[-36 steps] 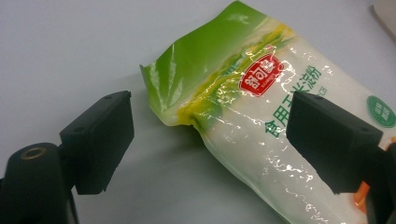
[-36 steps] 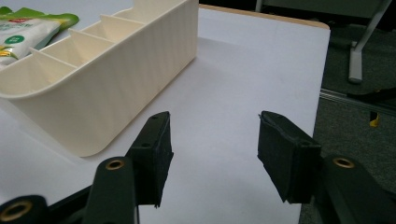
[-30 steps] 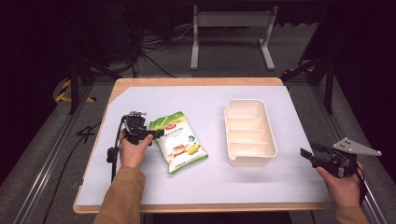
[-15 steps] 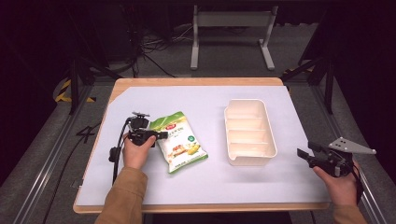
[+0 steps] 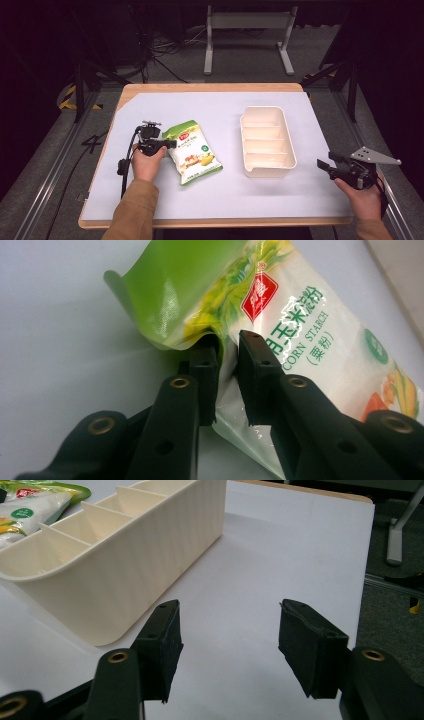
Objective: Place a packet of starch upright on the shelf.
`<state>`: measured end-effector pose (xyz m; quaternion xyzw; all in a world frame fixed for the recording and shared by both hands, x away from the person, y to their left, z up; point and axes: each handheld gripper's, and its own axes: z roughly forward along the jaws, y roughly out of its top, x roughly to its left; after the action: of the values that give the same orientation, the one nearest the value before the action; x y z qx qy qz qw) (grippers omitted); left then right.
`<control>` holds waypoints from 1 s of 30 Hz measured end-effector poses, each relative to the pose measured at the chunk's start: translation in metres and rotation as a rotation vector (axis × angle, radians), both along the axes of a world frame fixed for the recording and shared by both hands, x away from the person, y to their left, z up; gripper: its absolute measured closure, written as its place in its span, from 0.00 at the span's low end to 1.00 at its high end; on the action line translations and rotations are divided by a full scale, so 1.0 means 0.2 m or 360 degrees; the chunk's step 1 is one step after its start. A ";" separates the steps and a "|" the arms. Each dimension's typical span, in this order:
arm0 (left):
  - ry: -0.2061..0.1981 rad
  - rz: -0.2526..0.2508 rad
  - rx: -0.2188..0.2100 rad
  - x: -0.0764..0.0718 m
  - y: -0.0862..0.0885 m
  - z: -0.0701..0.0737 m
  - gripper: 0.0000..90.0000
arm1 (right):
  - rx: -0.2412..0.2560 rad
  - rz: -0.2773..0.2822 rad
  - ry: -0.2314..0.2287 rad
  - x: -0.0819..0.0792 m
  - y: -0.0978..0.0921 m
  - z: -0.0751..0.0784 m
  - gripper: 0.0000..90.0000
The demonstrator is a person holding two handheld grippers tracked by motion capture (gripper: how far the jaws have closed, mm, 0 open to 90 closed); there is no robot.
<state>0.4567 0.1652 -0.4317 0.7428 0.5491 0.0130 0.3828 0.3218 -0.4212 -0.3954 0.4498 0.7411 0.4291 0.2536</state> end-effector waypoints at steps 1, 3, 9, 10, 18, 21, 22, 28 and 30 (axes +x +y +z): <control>-0.0005 0.0003 -0.0007 0.00 0.00 0.01 0.89 | 0.0001 0.0000 -0.0001 0.00 0.00 0.00 0.47; -0.0038 0.0003 -0.0015 -0.01 0.00 0.02 0.90 | 0.0003 0.0000 -0.0006 0.00 0.00 0.01 0.47; -0.0159 0.0002 -0.0063 -0.06 0.00 0.12 0.93 | 0.0006 0.0004 -0.0020 -0.01 0.00 0.02 0.47; -0.0183 -0.0013 -0.0074 -0.07 0.00 0.14 0.93 | 0.0008 0.0003 -0.0025 -0.01 0.00 0.02 0.47; -0.0373 -0.0098 -0.0140 -0.18 -0.03 0.32 0.94 | 0.0021 0.0007 -0.0059 -0.01 0.01 0.06 0.47; -0.0462 -0.0140 -0.0133 -0.23 -0.05 0.40 0.95 | 0.0029 0.0017 -0.0072 -0.02 0.01 0.08 0.47; -0.0491 -0.0160 -0.0132 -0.25 -0.06 0.42 0.95 | 0.0030 0.0021 -0.0081 -0.02 0.02 0.08 0.47; -0.0662 -0.0265 -0.0075 -0.37 -0.12 0.56 0.95 | 0.0036 0.0049 -0.0106 -0.03 0.04 0.12 0.48; -0.0709 -0.0303 -0.0050 -0.40 -0.14 0.60 0.95 | 0.0038 0.0060 -0.0113 -0.03 0.05 0.12 0.48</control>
<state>0.3760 0.1377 -0.3118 0.7638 0.3789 0.1318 0.5056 0.3165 -0.4104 -0.3705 0.4233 0.7348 0.4582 0.2664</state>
